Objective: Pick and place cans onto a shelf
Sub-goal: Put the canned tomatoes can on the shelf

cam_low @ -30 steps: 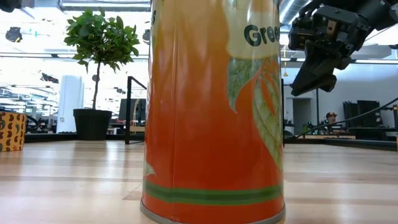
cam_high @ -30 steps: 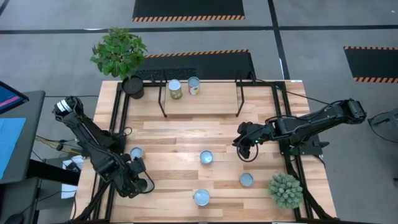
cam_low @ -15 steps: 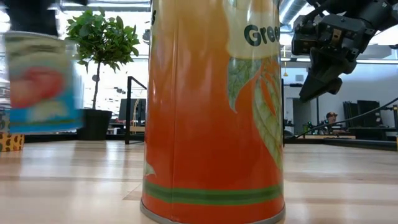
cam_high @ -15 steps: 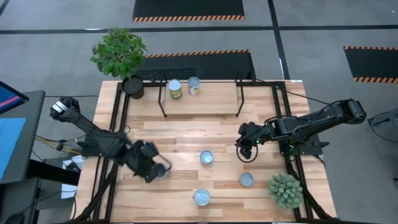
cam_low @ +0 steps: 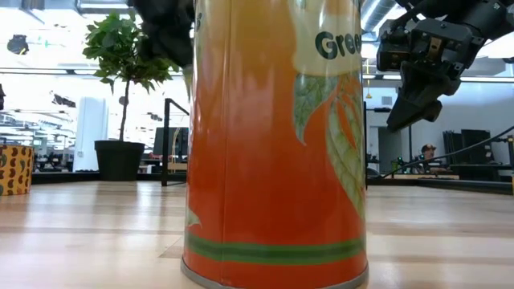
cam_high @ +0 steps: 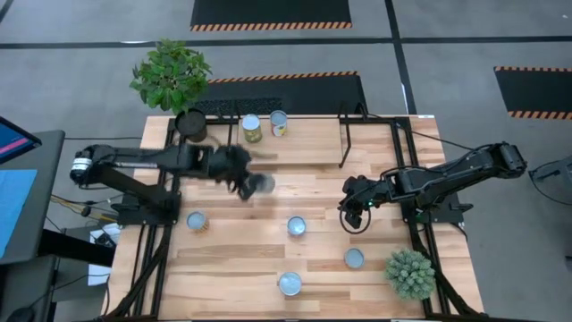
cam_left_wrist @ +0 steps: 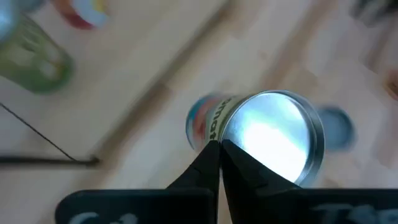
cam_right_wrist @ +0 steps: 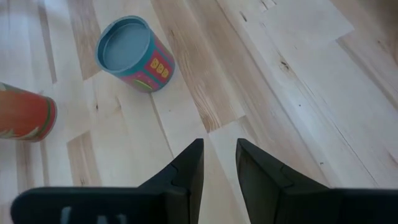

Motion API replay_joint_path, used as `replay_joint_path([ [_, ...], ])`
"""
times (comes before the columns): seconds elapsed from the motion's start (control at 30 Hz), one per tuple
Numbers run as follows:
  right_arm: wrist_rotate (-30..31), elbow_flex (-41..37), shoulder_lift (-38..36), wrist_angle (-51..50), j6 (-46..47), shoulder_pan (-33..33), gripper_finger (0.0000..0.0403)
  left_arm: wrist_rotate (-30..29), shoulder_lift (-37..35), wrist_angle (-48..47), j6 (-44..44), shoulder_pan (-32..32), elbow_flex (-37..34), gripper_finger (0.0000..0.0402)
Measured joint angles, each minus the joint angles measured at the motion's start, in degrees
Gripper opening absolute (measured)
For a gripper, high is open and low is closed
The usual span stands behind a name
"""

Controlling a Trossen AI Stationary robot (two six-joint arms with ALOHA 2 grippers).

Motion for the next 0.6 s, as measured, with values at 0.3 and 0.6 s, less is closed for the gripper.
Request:
replay_joint_path([
  [0.3, 0.0, 0.0, 0.0, -0.4, -0.2, 0.0, 0.0118, 8.7, 8.5, 1.4, 12.9, 15.8, 3.9, 0.0000],
  [0.6, 0.0, 0.0, 0.0, -0.4, -0.2, 0.0, 0.0118, 8.5, 15.0, -3.0, 18.8, 20.9, 10.5, 0.0000],
])
